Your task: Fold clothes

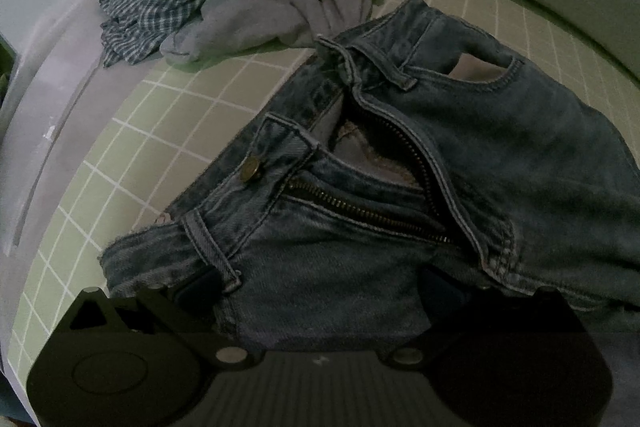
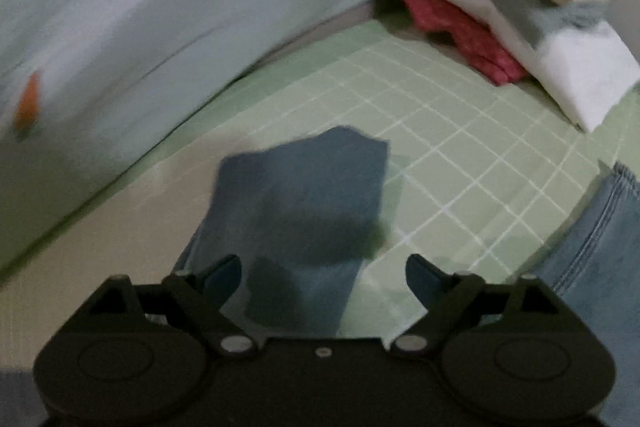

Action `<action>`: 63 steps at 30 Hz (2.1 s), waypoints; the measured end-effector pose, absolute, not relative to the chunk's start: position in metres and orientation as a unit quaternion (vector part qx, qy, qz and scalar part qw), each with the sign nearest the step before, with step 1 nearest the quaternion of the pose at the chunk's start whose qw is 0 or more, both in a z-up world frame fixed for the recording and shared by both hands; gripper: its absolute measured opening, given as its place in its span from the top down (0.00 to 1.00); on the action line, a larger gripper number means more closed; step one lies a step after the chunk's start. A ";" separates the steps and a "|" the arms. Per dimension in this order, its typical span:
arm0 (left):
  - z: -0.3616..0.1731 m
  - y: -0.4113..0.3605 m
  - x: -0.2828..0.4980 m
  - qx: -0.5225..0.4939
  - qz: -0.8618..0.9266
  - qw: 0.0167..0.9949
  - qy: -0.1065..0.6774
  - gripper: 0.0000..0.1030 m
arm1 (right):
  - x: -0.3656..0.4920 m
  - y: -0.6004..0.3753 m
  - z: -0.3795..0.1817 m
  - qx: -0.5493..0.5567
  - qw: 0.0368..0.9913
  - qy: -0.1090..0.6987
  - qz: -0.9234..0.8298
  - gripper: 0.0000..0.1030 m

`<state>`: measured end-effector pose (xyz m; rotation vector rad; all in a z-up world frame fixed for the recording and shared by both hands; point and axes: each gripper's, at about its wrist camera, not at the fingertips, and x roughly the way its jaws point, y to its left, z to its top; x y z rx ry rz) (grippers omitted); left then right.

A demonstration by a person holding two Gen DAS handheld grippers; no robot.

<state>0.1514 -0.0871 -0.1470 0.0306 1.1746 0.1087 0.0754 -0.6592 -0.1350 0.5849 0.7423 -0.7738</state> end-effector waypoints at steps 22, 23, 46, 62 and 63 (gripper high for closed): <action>-0.147 -0.089 0.149 0.005 0.072 0.834 0.546 0.00 | -0.001 -0.637 -0.078 0.258 0.888 0.221 -0.310 0.80; -0.147 -0.089 0.148 0.005 0.073 0.835 0.546 0.00 | -0.018 -0.627 -0.082 0.251 0.885 0.232 -0.317 0.80; -0.147 -0.090 0.147 0.002 0.082 0.840 0.536 0.00 | 0.058 -0.655 -0.069 0.083 0.900 0.344 -0.252 0.14; -0.101 -0.092 0.197 0.029 0.061 0.873 0.484 0.00 | 0.095 -0.649 -0.125 0.113 0.831 0.461 -0.290 0.14; -0.102 -0.090 0.208 0.025 0.061 0.872 0.486 0.00 | 0.090 -0.650 -0.125 0.112 0.831 0.460 -0.293 0.14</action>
